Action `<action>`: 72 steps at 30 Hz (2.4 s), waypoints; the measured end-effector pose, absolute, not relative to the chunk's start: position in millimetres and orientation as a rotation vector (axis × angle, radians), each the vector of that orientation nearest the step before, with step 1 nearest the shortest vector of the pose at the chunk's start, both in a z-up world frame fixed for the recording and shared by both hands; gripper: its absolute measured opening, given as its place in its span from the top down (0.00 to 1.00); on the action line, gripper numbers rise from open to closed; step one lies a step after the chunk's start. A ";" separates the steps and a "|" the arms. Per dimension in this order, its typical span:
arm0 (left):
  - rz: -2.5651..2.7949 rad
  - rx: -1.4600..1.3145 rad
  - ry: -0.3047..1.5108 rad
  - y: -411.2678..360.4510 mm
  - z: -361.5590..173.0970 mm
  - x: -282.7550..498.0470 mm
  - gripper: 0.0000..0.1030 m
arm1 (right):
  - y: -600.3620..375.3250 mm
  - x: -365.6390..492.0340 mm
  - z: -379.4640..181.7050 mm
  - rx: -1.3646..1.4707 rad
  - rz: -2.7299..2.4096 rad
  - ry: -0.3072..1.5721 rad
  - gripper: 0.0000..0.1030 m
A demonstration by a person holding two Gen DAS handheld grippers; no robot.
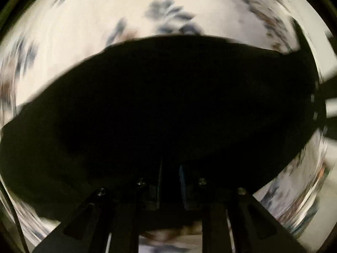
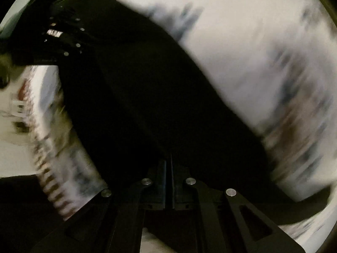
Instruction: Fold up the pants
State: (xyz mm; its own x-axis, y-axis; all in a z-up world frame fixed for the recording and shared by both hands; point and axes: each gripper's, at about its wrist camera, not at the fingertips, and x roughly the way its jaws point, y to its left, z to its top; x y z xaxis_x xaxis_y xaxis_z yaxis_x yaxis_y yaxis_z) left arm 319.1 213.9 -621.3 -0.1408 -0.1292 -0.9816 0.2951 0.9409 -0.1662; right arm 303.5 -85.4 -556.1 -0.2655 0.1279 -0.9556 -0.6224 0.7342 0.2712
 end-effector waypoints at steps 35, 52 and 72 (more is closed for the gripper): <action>0.244 -1.432 1.113 448.1 -631.3 188.3 0.61 | 67.6 284.8 -603.4 0.781 0.056 1.594 0.09; 0.202 -1.342 1.077 461.4 -626.9 252.3 0.68 | 53.8 276.5 -601.9 0.792 0.070 1.564 0.09; 0.384 -1.085 1.344 448.4 -603.5 135.2 0.85 | -19.0 237.5 -576.9 0.813 -0.003 1.522 0.09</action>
